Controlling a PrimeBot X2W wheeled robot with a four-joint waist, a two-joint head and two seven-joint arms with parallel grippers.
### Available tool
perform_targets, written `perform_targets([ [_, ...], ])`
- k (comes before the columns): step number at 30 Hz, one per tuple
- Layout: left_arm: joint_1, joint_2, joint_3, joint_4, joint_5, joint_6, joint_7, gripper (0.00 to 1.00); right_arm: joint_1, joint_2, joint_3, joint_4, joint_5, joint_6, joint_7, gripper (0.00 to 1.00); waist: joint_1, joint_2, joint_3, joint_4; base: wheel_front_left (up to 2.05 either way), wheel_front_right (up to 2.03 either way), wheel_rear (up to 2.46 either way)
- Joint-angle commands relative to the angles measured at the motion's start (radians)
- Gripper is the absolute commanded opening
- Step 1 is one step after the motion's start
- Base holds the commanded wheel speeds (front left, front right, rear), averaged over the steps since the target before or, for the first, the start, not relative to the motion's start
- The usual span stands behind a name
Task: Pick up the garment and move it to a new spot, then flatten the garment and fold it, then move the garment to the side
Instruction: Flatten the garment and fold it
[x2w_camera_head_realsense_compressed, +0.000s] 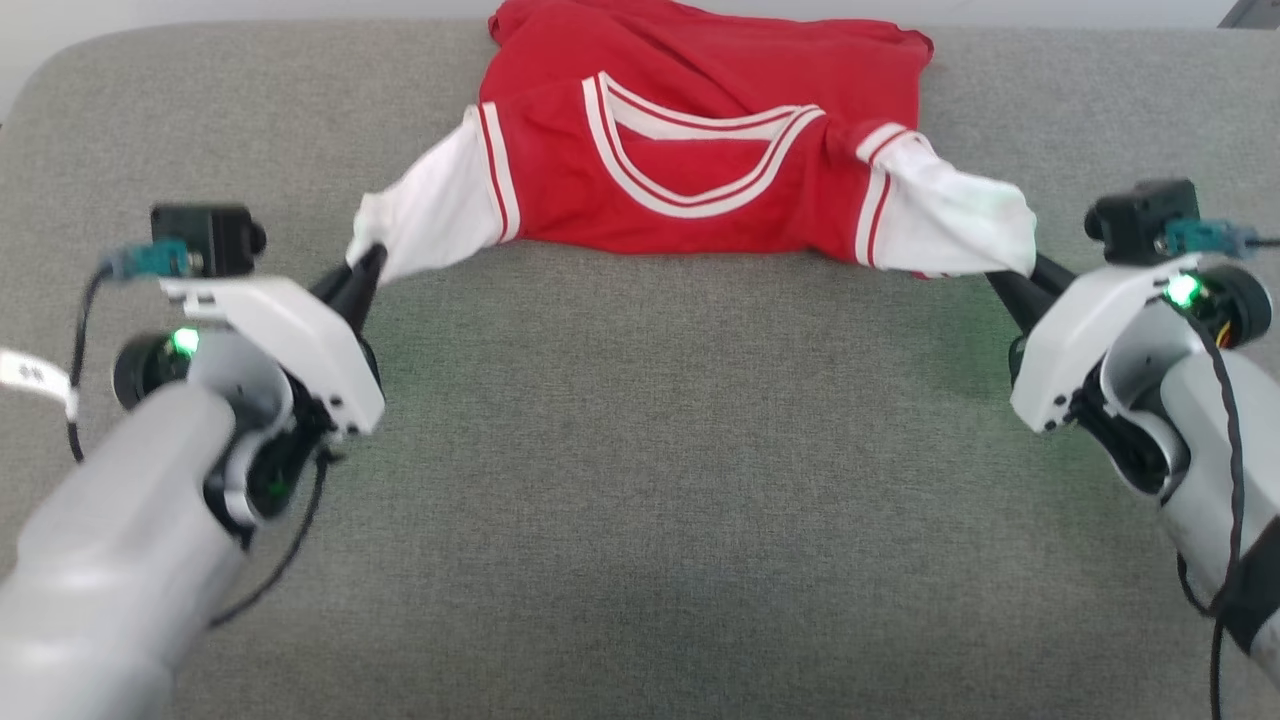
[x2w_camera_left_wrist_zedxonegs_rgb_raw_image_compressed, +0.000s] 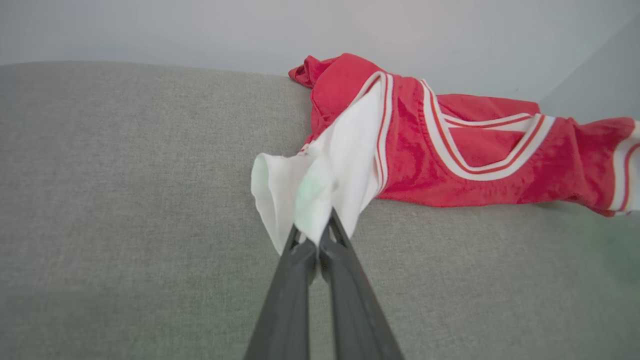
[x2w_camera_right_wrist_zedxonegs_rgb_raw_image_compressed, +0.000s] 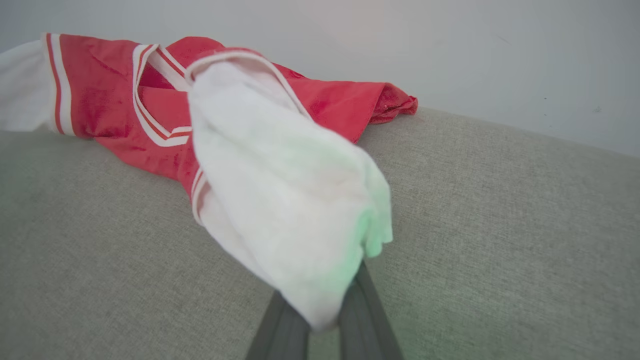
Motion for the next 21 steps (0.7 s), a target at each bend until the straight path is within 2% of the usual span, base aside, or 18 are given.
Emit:
perform_targets([
  [1, 0.026, 0.008, 0.003, -0.018, -0.011, 0.010, -0.009, 0.00, 0.022, 0.003, -0.015, -0.009, -0.007, 0.000, -0.009, 0.00, 0.0000, 0.0000, -0.004, 0.000, 0.00, 0.00, 0.00],
  [11, 0.234, 0.051, 0.018, -0.183, -0.062, 0.093, -0.063, 0.00, 0.207, 0.022, -0.128, -0.109, -0.076, 0.000, -0.003, 0.00, 0.0000, 0.0000, -0.037, -0.001, 0.00, 0.00, 0.00],
  [21, 0.430, 0.143, 0.036, -0.352, -0.120, 0.195, -0.077, 0.00, 0.425, 0.007, -0.235, -0.312, -0.135, 0.000, 0.112, 0.00, 0.0000, 0.0000, -0.061, 0.009, 0.00, 0.00, 0.00],
])
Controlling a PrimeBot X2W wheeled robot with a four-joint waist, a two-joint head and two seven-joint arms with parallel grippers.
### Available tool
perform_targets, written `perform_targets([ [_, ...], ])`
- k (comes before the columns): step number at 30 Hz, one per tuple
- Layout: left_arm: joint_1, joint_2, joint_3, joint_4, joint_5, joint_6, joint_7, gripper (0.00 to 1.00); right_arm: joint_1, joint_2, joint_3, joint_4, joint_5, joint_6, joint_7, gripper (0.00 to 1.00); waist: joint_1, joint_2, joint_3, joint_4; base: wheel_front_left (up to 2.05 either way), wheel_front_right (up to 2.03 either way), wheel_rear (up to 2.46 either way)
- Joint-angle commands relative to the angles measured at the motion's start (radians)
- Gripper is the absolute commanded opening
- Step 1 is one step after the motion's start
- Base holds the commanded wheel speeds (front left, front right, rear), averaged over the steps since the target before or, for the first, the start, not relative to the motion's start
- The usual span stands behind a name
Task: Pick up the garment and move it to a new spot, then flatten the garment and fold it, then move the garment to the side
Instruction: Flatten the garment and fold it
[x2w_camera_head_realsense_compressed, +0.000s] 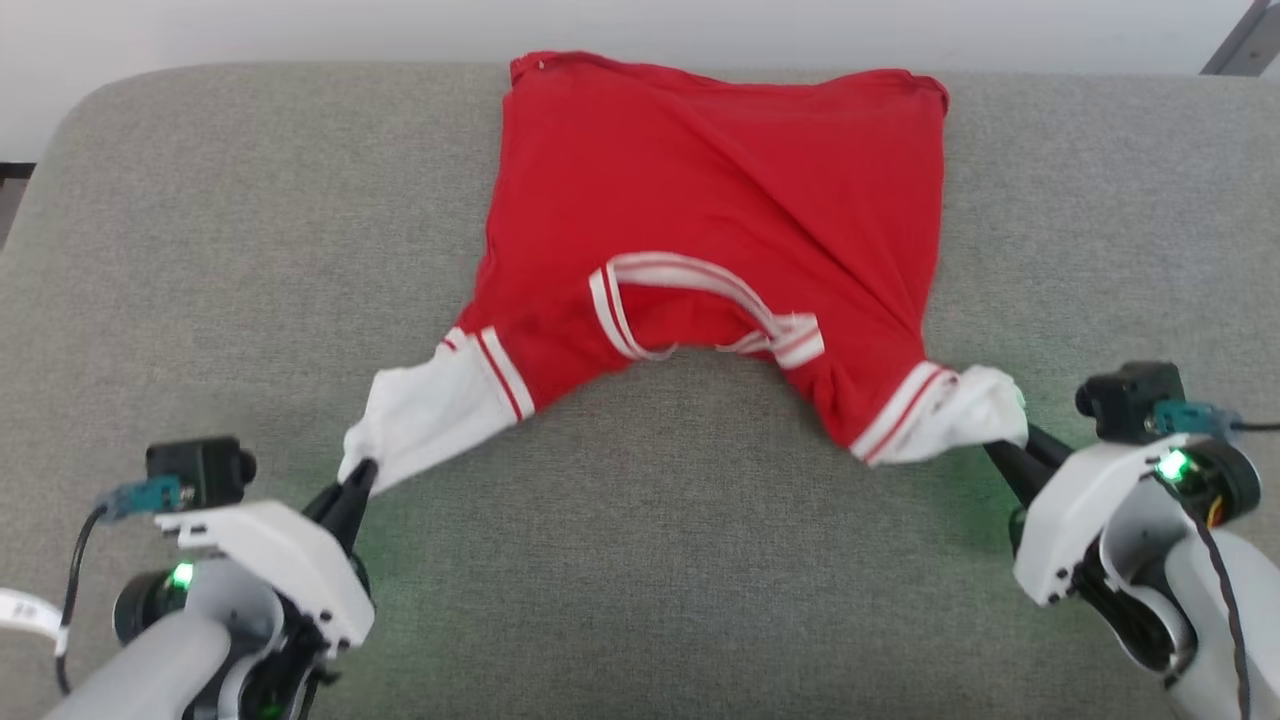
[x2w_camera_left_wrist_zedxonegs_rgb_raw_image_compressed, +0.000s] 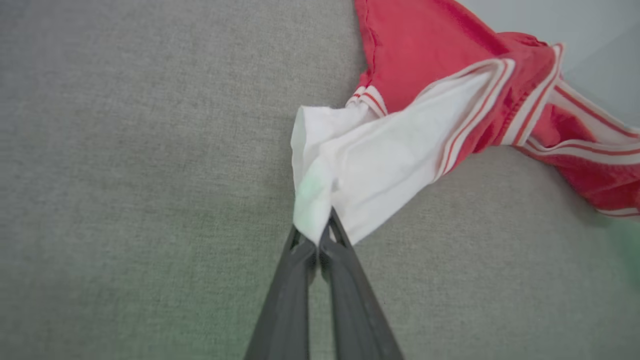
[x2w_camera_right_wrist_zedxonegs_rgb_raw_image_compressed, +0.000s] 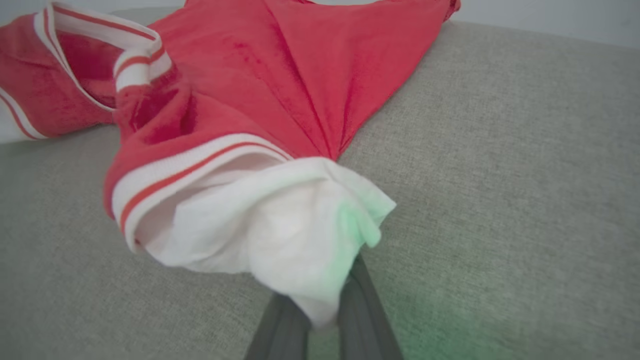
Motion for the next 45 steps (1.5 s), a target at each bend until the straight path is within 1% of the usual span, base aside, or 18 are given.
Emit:
perform_targets([
  [1, 0.041, 0.018, 0.005, -0.035, -0.014, 0.024, -0.003, 0.00, 0.043, -0.004, -0.020, -0.041, -0.015, 0.000, 0.029, 0.00, 0.0000, -0.0001, -0.002, 0.003, 0.00, 0.00, 0.00],
  [3, 0.073, 0.030, 0.006, -0.067, -0.026, 0.043, 0.000, 0.00, 0.078, -0.006, -0.043, -0.076, -0.019, 0.000, 0.059, 0.00, 0.0000, -0.0001, -0.004, 0.006, 0.00, 0.00, 0.00],
  [4, 0.073, 0.030, 0.006, -0.067, -0.026, 0.043, 0.000, 0.00, 0.078, -0.006, -0.043, -0.076, -0.019, 0.000, 0.059, 0.00, 0.0000, -0.0001, -0.004, 0.006, 0.00, 0.00, 0.00],
  [10, 0.157, 0.057, 0.007, -0.153, -0.057, 0.092, 0.002, 0.00, 0.175, -0.018, -0.086, -0.193, -0.035, 0.000, 0.141, 0.00, 0.0000, -0.0001, -0.006, 0.016, 0.00, 0.00, 0.00],
  [21, 0.273, 0.071, 0.019, -0.251, -0.109, 0.164, -0.017, 0.00, 0.372, -0.035, -0.167, -0.373, -0.033, 0.000, 0.316, 0.00, 0.0000, -0.0001, 0.006, 0.027, 0.00, 0.00, 0.00],
  [25, 0.299, 0.067, 0.023, -0.277, -0.124, 0.179, -0.022, 0.00, 0.431, -0.027, -0.192, -0.427, -0.029, 0.000, 0.369, 0.00, 0.0000, -0.0001, 0.012, 0.027, 0.00, 0.00, 0.00],
  [29, 0.304, 0.067, 0.026, -0.288, -0.124, 0.186, -0.028, 0.00, 0.452, -0.007, -0.219, -0.452, -0.058, 0.000, 0.387, 0.00, 0.0000, -0.0001, 0.020, 0.026, 0.00, 0.00, 0.00],
  [30, 0.296, 0.066, 0.028, -0.290, -0.120, 0.187, -0.029, 0.00, 0.453, 0.001, -0.225, -0.452, -0.069, 0.000, 0.392, 0.27, 0.0000, -0.0001, 0.022, 0.027, 0.00, 0.00, 0.00],
  [31, 0.289, 0.064, 0.028, -0.293, -0.117, 0.185, -0.029, 0.00, 0.452, 0.010, -0.229, -0.452, -0.080, 0.000, 0.399, 0.44, 0.0000, -0.0001, 0.024, 0.027, 0.00, 0.00, 0.00],
  [32, 0.282, 0.063, 0.029, -0.294, -0.114, 0.184, -0.029, 0.00, 0.449, 0.019, -0.236, -0.454, -0.090, 0.000, 0.406, 0.91, 0.0000, -0.0001, 0.026, 0.026, 0.00, 0.00, 0.00],
  [33, 0.276, 0.063, 0.029, -0.295, -0.112, 0.184, -0.028, 0.00, 0.444, 0.027, -0.241, -0.460, -0.100, 0.000, 0.412, 1.00, 0.0000, -0.0001, 0.029, 0.026, 0.00, 0.00, 0.00],
  [35, 0.264, 0.060, 0.031, -0.297, -0.108, 0.183, -0.029, 0.00, 0.433, 0.045, -0.249, -0.478, -0.111, 0.000, 0.425, 1.00, 0.0000, -0.0001, 0.034, 0.025, 0.00, 0.00, 0.00],
  [40, 0.243, 0.055, 0.038, -0.302, -0.095, 0.178, -0.037, 0.00, 0.415, 0.058, -0.287, -0.574, -0.148, 0.000, 0.455, 1.00, 0.0000, -0.0001, 0.051, 0.022, 0.00, 0.00, 0.00],
  [45, 0.219, 0.050, 0.041, -0.306, -0.081, 0.175, -0.040, 0.00, 0.346, 0.086, -0.339, -0.655, -0.170, 0.000, 0.462, 1.00, 0.0000, -0.0001, 0.079, 0.019, 0.00, 0.00, 0.00],
])
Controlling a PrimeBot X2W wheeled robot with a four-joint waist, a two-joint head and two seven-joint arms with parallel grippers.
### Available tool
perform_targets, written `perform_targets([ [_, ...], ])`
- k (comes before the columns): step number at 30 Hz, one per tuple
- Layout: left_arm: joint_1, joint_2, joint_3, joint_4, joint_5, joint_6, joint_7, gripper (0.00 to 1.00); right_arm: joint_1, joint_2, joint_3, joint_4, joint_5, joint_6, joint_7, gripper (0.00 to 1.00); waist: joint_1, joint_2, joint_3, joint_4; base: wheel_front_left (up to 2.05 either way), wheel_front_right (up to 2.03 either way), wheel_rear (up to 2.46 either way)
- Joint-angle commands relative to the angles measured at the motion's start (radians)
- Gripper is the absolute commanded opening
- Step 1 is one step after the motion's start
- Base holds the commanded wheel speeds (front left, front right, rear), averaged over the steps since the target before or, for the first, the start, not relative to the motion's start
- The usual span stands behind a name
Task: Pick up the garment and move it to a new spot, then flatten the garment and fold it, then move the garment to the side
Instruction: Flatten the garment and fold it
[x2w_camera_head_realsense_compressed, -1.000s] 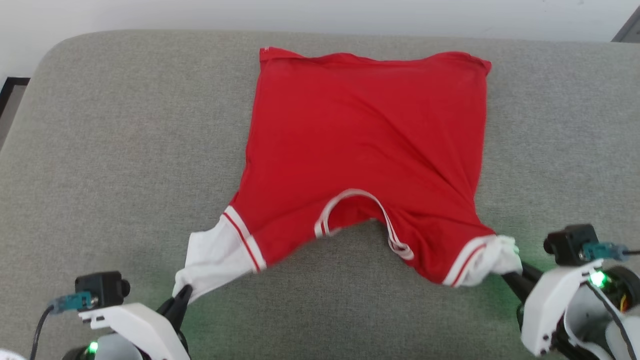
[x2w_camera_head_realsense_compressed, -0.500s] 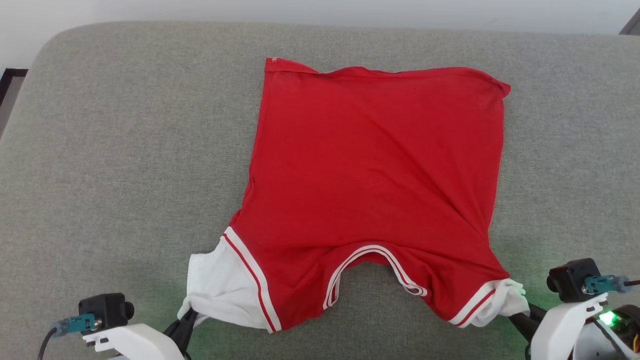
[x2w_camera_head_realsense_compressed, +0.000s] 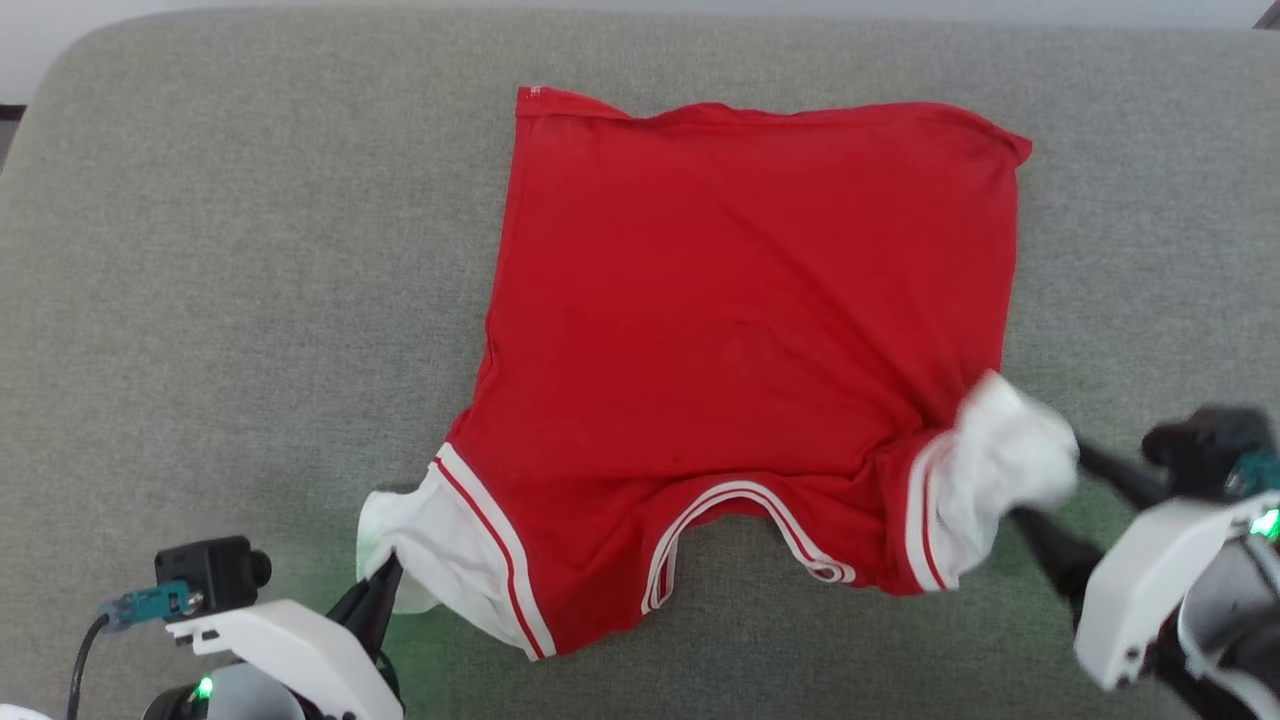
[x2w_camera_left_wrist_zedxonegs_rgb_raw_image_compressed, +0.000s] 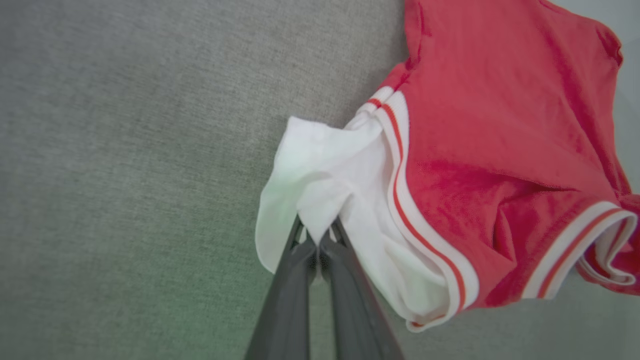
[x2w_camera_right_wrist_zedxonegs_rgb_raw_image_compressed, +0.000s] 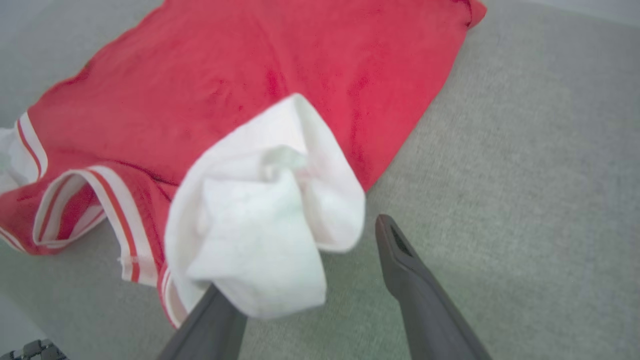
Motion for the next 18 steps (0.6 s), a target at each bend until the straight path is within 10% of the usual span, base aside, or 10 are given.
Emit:
perform_targets([
  [1, -0.022, -0.004, 0.002, -0.003, 0.020, -0.004, -0.003, 0.00, -0.043, 0.005, -0.011, -0.012, -0.011, 0.000, -0.003, 1.00, 0.0000, -0.0001, 0.015, 0.000, 0.00, 0.00, 0.00],
  [18, -0.155, -0.067, -0.034, 0.036, 0.079, -0.055, 0.028, 0.00, -0.559, -0.035, -0.002, 0.425, -0.052, 0.000, -0.091, 1.00, 0.0000, -0.0001, 0.111, 0.083, 0.00, 0.00, 0.00],
])
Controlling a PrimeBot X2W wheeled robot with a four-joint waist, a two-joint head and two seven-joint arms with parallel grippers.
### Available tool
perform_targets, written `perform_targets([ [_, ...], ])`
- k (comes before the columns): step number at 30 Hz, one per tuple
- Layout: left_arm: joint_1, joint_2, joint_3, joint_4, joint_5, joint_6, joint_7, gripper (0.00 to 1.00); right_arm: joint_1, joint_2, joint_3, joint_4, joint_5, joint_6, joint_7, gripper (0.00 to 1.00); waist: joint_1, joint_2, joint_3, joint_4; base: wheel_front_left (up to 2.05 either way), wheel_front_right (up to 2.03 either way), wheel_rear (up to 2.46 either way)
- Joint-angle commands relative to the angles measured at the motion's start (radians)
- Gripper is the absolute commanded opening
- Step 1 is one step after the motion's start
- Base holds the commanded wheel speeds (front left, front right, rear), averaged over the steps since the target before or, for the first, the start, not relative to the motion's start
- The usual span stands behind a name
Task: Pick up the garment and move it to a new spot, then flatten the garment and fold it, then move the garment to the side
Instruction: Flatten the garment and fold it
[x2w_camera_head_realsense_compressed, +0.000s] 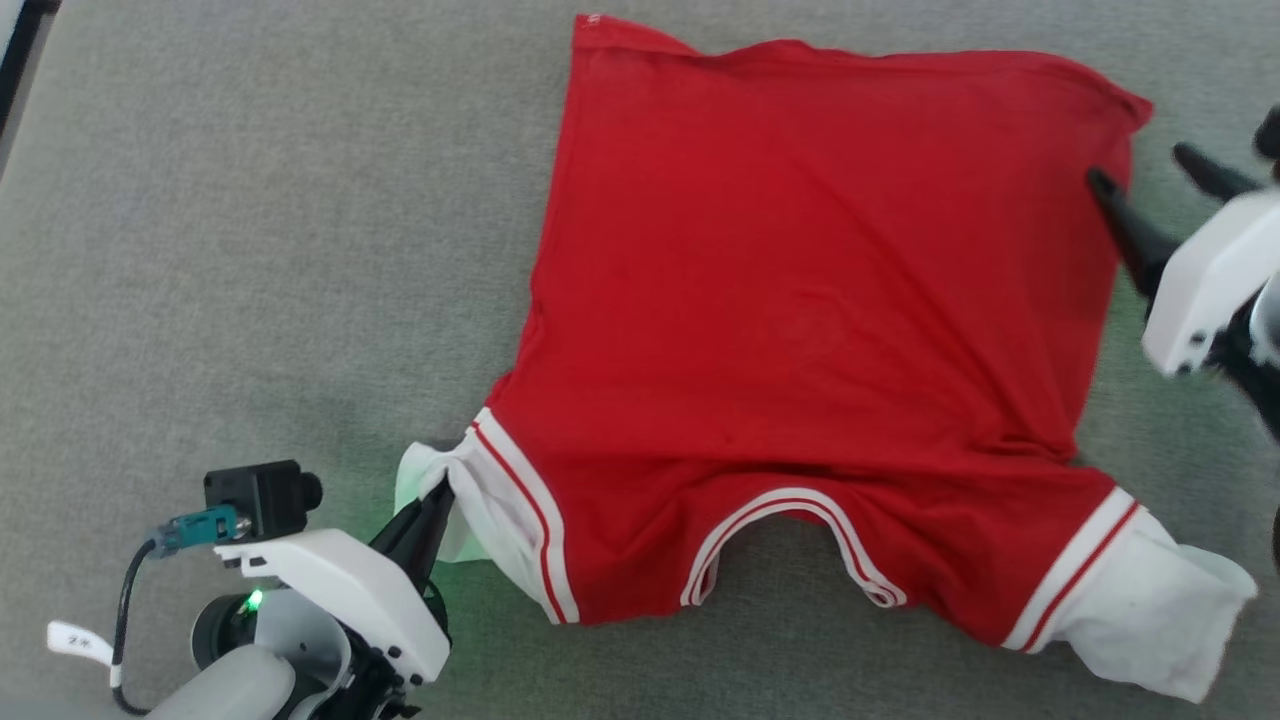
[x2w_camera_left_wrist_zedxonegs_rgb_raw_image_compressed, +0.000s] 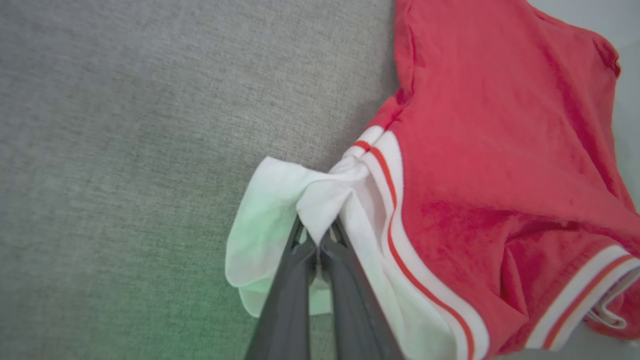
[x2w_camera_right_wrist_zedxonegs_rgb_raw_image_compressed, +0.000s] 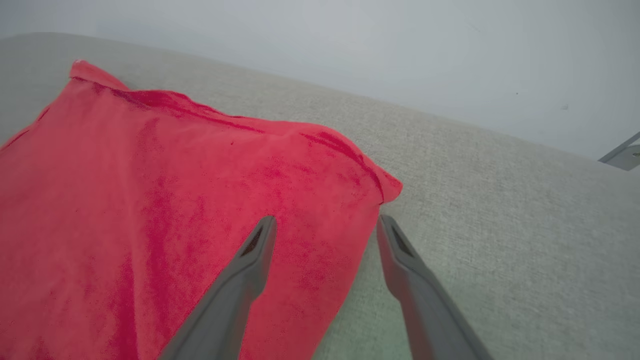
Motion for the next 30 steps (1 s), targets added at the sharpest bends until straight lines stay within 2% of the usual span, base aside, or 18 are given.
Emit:
perform_targets([
  [1, -0.016, -0.004, 0.001, 0.006, 0.015, -0.007, 0.001, 0.00, -0.028, -0.003, 0.001, 0.029, 0.000, 0.000, -0.001, 1.00, -0.0001, -0.0001, 0.013, 0.015, 0.00, 0.00, 0.00],
  [8, -0.048, -0.030, -0.010, 0.034, 0.017, -0.034, 0.006, 0.00, -0.215, -0.013, 0.026, 0.298, 0.001, 0.000, 0.074, 1.00, -0.0001, -0.0001, 0.045, 0.054, 0.00, 0.00, 0.00],
  [17, -0.076, -0.060, -0.019, 0.070, 0.024, -0.062, 0.008, 0.00, -0.334, 0.029, 0.085, 0.634, 0.012, 0.000, 0.309, 1.00, -0.0001, -0.0001, 0.063, 0.073, 0.00, 0.00, 0.00],
  [18, -0.077, -0.061, -0.020, 0.073, 0.023, -0.063, 0.008, 0.00, -0.339, 0.030, 0.089, 0.660, 0.013, 0.000, 0.336, 0.84, -0.0001, -0.0001, 0.062, 0.073, 0.00, 0.00, 0.00],
  [19, -0.079, -0.062, -0.020, 0.077, 0.023, -0.066, 0.008, 0.00, -0.346, 0.028, 0.094, 0.677, 0.010, 0.000, 0.352, 0.31, -0.0001, -0.0001, 0.060, 0.072, 0.00, 0.00, 0.00],
  [20, -0.078, -0.064, -0.020, 0.080, 0.023, -0.067, 0.007, 0.00, -0.355, 0.028, 0.104, 0.685, 0.009, 0.000, 0.358, 0.00, -0.0001, -0.0001, 0.057, 0.069, 0.00, 0.00, 0.00],
  [24, -0.063, -0.053, -0.014, 0.090, 0.023, -0.067, -0.004, 0.00, -0.373, 0.013, 0.139, 0.662, 0.025, 0.000, 0.340, 0.00, -0.0001, -0.0001, 0.032, 0.038, 0.00, 0.00, 0.00],
  [30, -0.051, -0.032, 0.000, 0.087, 0.025, -0.054, -0.013, 0.00, -0.352, -0.010, 0.186, 0.549, 0.076, 0.000, 0.274, 0.00, -0.0001, -0.0001, 0.002, -0.008, 0.00, 0.00, 0.00],
])
